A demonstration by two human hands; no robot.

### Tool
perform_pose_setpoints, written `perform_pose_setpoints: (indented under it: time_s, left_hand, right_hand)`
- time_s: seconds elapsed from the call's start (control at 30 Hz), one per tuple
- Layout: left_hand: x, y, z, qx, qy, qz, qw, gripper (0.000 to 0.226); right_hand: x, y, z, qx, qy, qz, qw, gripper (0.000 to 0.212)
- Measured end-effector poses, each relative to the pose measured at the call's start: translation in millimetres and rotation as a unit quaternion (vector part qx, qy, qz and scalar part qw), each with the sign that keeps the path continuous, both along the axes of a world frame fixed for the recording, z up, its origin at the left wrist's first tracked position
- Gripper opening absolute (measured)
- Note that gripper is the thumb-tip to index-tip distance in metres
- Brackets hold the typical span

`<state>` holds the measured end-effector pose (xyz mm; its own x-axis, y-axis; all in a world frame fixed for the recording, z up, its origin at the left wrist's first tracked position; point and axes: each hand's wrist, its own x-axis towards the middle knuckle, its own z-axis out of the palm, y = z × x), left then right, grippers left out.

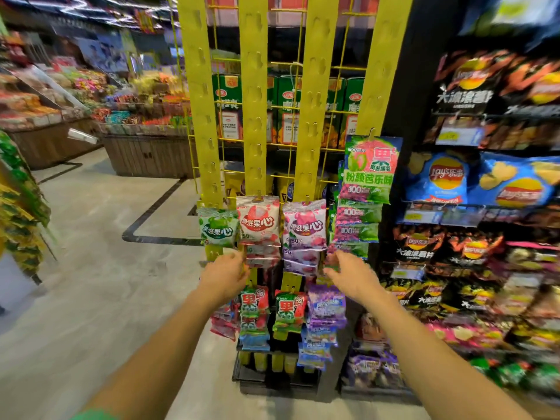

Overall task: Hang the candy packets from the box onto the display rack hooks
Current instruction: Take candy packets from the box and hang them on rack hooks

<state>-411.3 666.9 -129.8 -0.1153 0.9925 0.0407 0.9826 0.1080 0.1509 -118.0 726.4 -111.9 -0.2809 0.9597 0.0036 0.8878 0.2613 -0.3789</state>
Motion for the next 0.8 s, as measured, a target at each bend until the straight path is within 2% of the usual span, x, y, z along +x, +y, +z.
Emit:
perform_pose_setpoints:
  time_s: [0.1,0.27,0.4,0.57,0.8]
  left_hand:
    - [9.0,-20.9,11.8,-0.034,0.093,-0.042,0.994,0.05]
    - [34.2,-47.3,16.3,-0.047,0.104,-0.076,0.991,0.056]
    - [63.9,-57.0,1.0,-0.045,0.085,-0.11,0.989,0.057]
    - [124.7,-54.7,-4.3,-0.052,0.105,-0.175,0.978,0.061]
    - [289.8,-10.8,-0.7,-0.053,0.156,-0.287,0.944,0.07]
  right_hand:
    - [15.0,-21.5,11.5,0.003,-0.108,0.011,0.994,0.045]
    - [39.5,-67.4,22.2,0.008,-0.194,0.024,0.981,0.051]
    - [76.5,-95.6,23.0,0.006,-0.201,-0.001,0.98,0.055]
    - [149.6,-119.2,14.2,-0.008,-0.199,-0.048,0.979,0.06]
    - [311.9,-152.1,-8.7,-0.064,-0.168,-0.169,0.969,0.065]
